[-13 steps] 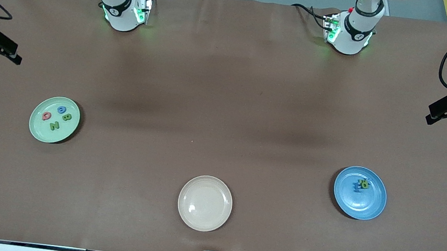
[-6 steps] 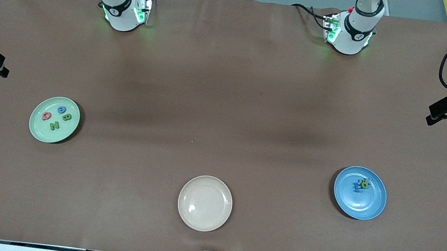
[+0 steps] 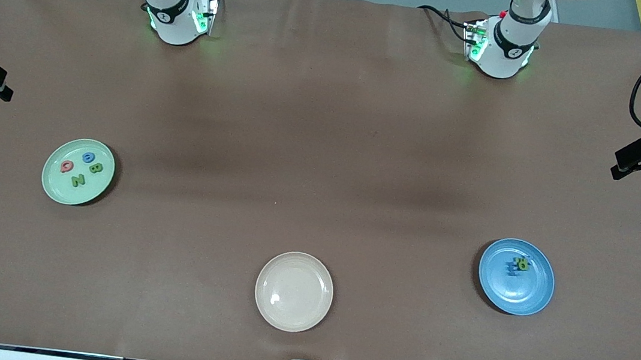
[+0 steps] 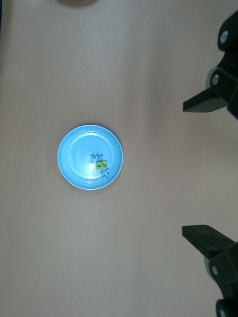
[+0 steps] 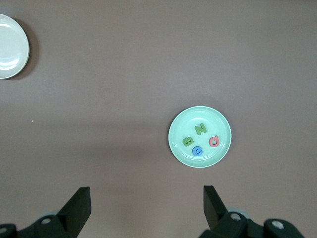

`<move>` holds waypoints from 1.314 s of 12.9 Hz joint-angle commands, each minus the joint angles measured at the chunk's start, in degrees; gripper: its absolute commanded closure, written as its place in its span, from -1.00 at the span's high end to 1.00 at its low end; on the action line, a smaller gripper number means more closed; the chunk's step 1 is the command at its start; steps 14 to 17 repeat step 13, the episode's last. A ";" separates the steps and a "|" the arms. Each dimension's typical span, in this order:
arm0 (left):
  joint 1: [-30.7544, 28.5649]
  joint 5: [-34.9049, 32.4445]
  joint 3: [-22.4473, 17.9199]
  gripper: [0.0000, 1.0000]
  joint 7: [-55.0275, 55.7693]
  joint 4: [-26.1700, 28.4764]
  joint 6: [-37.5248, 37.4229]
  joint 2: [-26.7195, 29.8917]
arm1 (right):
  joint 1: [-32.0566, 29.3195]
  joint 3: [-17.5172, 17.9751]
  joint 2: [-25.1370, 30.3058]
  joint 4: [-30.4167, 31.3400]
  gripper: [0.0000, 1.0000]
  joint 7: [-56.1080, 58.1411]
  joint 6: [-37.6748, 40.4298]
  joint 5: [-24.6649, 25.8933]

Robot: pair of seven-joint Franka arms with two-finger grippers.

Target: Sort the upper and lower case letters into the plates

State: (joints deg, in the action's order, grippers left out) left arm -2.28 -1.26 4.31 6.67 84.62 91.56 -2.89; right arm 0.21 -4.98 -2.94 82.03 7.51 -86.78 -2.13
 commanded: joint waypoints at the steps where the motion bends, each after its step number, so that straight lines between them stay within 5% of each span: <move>1: -0.09 -1.20 0.17 1.00 0.54 0.37 -0.86 0.69 | 0.67 -0.12 3.02 2.87 1.00 -1.01 0.03 0.81; 5: 0.00 -0.67 3.15 1.00 0.63 1.69 -0.59 1.31 | 0.67 -0.12 3.46 3.31 1.00 -1.36 -0.06 0.81; 17: -0.27 -1.19 2.63 1.00 -1.31 2.48 -0.86 2.54 | 0.76 -0.12 3.55 3.14 1.00 -1.27 -0.06 0.90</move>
